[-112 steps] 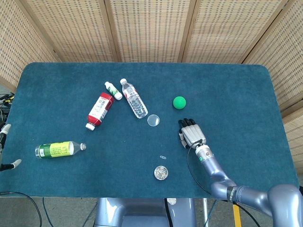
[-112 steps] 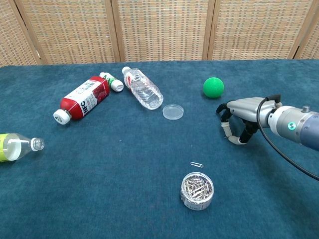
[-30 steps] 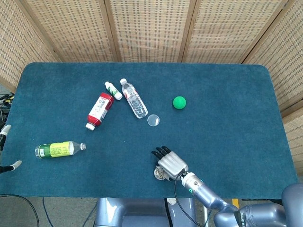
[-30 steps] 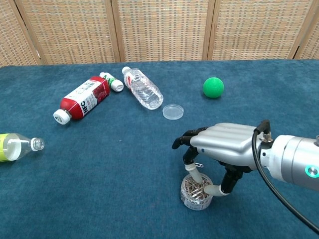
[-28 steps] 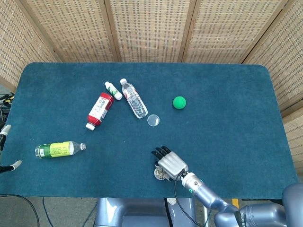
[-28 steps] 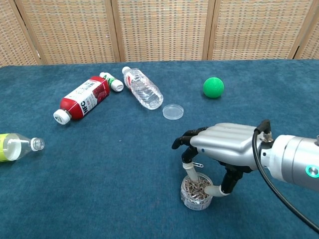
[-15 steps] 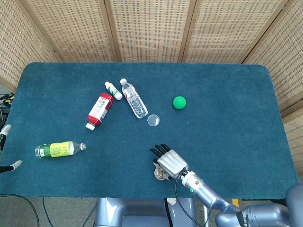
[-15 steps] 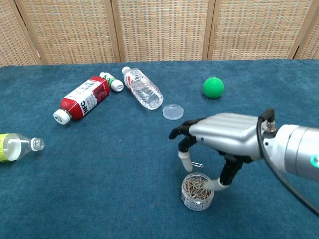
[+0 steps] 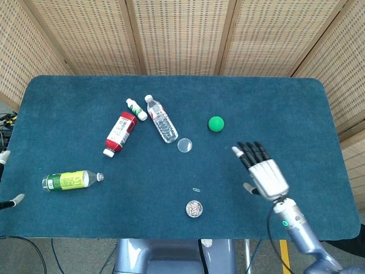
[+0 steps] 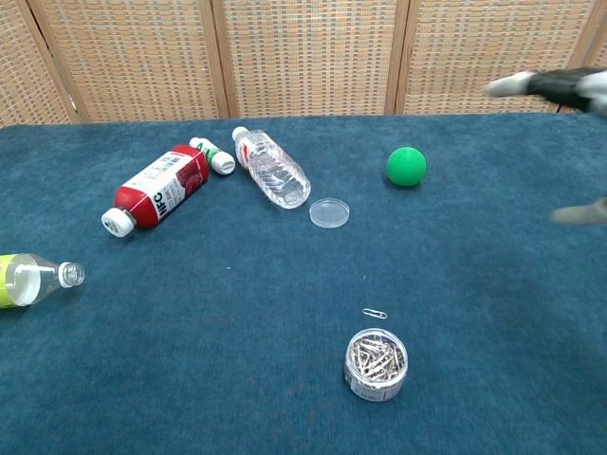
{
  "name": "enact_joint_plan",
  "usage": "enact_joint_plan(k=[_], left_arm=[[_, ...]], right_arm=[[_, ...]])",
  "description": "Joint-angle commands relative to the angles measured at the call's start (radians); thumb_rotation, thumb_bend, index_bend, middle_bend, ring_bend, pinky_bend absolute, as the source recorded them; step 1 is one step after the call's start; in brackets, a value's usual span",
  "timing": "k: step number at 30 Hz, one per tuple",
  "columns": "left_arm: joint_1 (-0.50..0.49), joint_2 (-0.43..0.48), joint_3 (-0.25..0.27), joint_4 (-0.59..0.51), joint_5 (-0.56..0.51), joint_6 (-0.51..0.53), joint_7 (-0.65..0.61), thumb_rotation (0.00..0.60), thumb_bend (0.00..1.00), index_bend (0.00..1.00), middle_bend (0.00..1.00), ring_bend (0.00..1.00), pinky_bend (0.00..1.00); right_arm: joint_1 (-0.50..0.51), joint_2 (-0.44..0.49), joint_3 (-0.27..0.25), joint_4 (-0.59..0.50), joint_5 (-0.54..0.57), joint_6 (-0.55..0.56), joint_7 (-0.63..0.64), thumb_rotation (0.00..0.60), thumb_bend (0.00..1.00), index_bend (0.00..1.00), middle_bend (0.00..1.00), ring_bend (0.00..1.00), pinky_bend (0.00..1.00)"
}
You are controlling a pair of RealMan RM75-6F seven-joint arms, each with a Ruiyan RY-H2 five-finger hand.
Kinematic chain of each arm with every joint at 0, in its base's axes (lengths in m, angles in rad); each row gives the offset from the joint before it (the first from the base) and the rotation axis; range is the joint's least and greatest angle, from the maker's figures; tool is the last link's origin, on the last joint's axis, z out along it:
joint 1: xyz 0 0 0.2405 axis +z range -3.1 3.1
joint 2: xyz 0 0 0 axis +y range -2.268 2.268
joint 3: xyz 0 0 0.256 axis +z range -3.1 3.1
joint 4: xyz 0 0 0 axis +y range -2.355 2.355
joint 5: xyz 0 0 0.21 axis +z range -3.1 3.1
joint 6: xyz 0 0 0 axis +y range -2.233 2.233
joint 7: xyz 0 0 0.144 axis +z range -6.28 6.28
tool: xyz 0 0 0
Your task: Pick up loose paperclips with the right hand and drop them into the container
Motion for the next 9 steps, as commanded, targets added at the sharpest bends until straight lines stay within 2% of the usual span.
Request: enact_joint_plan(k=[1, 6, 9], left_arm=[[0.009, -0.003, 0.006, -0.001, 0.011, 0.014, 0.0, 0.6, 0.0, 0.0, 0.0, 0.0, 0.0], [0.023, -0.013, 0.021, 0.014, 0.034, 0.027, 0.004, 0.6, 0.0, 0.0, 0.0, 0.0, 0.0], [0.025, -0.015, 0.027, 0.02, 0.046, 0.027, 0.003, 0.6, 0.0, 0.0, 0.0, 0.0, 0.0]], right_arm=[[-0.124, 0.048, -0.054, 0.093, -0.046, 0.113, 0.084, 0.6, 0.0, 0.0, 0.0, 0.0, 0.0], [-0.226, 0.027, -0.071, 0.189, -0.104, 0.237, 0.111, 0.6, 0.0, 0.0, 0.0, 0.0, 0.0], [-0.254, 0.016, -0.067, 0.228, -0.125, 0.265, 0.114, 0.6, 0.0, 0.0, 0.0, 0.0, 0.0]])
